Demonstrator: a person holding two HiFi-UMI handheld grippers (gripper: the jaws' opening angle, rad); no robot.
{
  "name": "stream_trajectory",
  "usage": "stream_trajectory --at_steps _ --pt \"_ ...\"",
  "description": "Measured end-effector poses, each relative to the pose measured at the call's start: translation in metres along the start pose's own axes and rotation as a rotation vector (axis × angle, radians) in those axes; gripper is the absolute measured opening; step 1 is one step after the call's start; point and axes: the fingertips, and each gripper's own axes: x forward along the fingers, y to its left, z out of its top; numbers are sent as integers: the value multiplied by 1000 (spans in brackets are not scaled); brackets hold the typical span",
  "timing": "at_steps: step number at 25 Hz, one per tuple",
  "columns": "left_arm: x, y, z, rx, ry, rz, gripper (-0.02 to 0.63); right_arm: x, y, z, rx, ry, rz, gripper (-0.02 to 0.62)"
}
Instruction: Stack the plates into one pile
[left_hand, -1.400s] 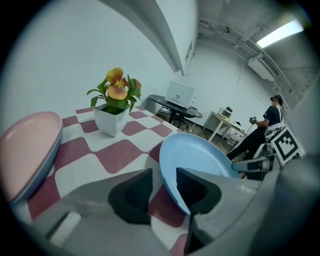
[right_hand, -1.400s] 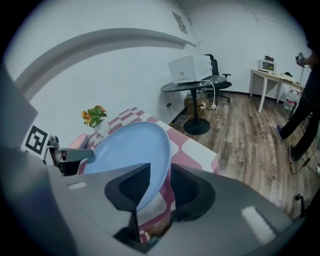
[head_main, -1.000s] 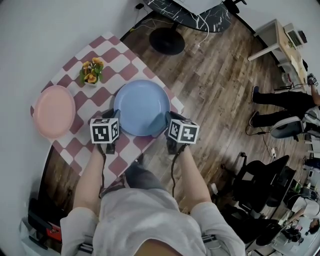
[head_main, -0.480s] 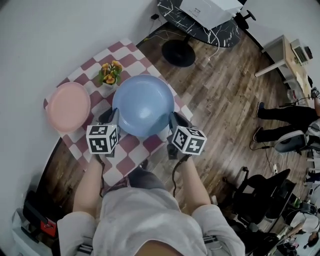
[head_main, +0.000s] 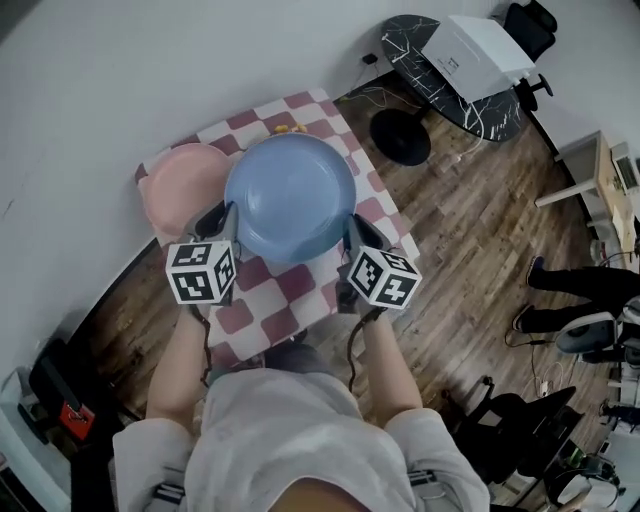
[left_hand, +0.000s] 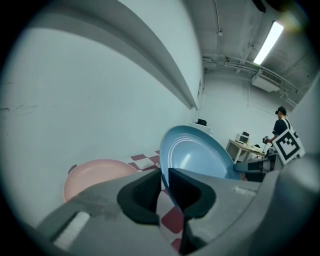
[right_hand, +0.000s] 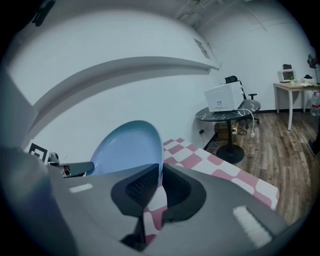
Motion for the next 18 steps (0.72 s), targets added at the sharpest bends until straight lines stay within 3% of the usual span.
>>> stream_trajectory --at_steps 9,18 --pt "-44 90 12 -61 -42 108 52 43 93 -5 -65 36 92 26" --pt "-58 159 18 -68 -27 118 52 81 152 -19 -112 89 82 31"
